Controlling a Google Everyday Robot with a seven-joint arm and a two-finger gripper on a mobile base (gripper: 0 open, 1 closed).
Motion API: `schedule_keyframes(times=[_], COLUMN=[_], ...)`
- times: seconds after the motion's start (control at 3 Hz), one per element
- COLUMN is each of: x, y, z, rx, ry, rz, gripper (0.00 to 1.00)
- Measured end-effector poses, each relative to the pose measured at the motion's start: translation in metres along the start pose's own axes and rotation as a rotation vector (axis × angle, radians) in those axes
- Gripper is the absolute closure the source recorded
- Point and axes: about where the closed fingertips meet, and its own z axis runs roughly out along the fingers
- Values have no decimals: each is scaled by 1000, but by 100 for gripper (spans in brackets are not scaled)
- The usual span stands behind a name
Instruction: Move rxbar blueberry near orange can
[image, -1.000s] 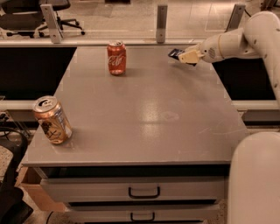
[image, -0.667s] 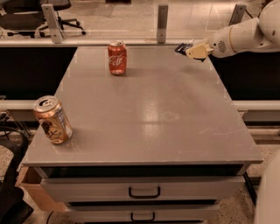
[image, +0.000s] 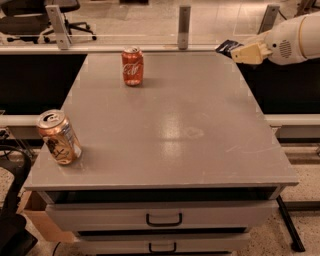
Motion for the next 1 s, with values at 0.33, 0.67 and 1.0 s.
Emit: schedule_keyframes(times=[0.33,0.67,1.0], x=[10,13,6], y=[58,107,146], z=[-5,16,37], rx=[-60,-157,-259], ry=[-22,-50,-94], rz=[-12,-63,-144], gripper=[100,100,100])
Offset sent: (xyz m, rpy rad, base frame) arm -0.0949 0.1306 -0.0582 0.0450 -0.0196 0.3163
